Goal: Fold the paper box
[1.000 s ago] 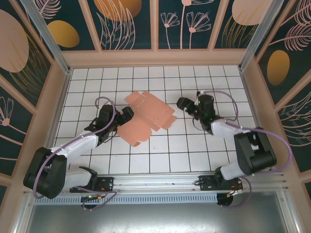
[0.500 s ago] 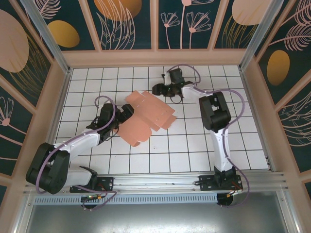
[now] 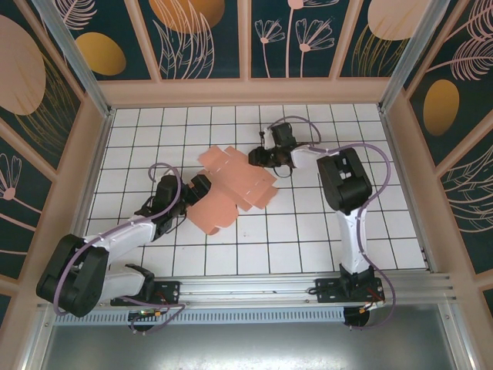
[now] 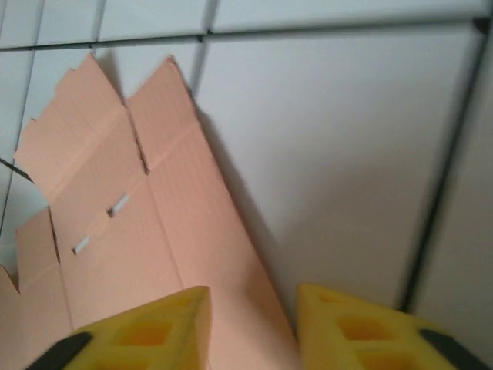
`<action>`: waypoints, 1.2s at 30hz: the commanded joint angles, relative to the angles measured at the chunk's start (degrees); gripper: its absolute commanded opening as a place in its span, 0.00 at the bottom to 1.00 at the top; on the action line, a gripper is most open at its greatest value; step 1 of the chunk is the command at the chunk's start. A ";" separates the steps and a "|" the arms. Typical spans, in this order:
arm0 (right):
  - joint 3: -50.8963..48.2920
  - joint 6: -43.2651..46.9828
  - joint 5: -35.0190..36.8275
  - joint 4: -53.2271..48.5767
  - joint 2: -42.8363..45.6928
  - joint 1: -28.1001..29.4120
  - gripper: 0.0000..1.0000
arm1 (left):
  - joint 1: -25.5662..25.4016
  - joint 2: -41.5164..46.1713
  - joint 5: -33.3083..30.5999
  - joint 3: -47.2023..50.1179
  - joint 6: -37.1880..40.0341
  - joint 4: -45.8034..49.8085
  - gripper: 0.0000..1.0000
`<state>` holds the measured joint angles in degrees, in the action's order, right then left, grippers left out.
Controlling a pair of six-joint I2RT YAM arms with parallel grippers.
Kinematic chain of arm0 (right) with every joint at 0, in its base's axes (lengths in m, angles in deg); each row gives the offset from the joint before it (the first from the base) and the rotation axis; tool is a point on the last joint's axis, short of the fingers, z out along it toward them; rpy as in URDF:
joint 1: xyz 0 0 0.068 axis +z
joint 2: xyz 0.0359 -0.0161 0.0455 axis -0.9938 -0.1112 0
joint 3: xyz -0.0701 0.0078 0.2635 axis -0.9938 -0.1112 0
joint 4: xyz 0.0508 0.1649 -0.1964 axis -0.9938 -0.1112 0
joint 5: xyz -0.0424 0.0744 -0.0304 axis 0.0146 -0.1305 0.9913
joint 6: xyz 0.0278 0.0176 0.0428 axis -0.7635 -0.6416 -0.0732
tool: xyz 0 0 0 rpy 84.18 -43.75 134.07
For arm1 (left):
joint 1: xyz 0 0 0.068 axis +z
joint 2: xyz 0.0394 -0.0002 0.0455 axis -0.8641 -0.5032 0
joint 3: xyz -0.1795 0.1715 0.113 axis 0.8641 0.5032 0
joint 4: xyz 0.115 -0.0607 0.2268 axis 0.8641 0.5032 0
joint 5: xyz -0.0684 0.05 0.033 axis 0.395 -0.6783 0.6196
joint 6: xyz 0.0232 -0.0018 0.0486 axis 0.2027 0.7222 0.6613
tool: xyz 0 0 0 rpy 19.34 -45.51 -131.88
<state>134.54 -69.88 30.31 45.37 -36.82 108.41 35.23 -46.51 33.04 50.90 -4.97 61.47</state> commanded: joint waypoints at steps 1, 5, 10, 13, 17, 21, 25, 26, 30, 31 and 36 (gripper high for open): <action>-9.22 -1.47 2.34 -0.16 4.99 -0.45 0.26 | -0.73 -1.83 1.97 -0.41 0.80 -3.09 0.99; -17.72 -2.54 0.67 3.38 10.45 0.25 0.20 | -1.38 -4.70 3.24 -1.60 2.00 -4.14 0.99; -29.06 -3.37 1.25 7.29 18.11 2.78 0.17 | -1.67 -6.98 2.81 -4.13 4.95 -2.69 0.99; -34.63 -4.46 0.77 8.54 22.66 5.22 0.16 | -1.64 -8.31 2.09 -6.08 6.48 -1.46 0.99; -38.65 -6.36 1.80 10.35 27.83 6.23 0.18 | -1.64 -11.29 3.24 -8.07 6.88 -2.55 0.99; -38.73 -9.92 4.60 12.64 30.21 5.06 0.37 | -1.76 -13.82 5.88 -10.06 6.73 -3.82 0.97; -38.77 -14.90 5.16 15.71 31.16 3.70 0.48 | -2.03 -15.02 9.37 -12.39 7.73 -1.59 0.85; -38.89 -15.76 4.62 16.41 31.11 3.39 0.48 | -2.22 -15.57 11.48 -13.04 8.49 -1.18 0.80; -38.64 -16.75 3.84 16.59 30.49 3.15 0.51 | -2.69 -16.82 18.42 -14.50 12.27 0.49 0.70; -38.64 -17.10 3.77 16.65 30.24 3.07 0.51 | -2.69 -17.14 17.04 -14.57 13.19 2.30 0.65; -38.86 -19.68 2.19 17.45 29.10 2.80 0.54 | -2.69 -21.77 13.70 -14.07 15.16 5.84 0.55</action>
<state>96.08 -86.99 33.48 60.63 -7.09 111.67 32.61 -65.68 47.12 36.65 7.64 63.38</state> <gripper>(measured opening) 0.538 0.555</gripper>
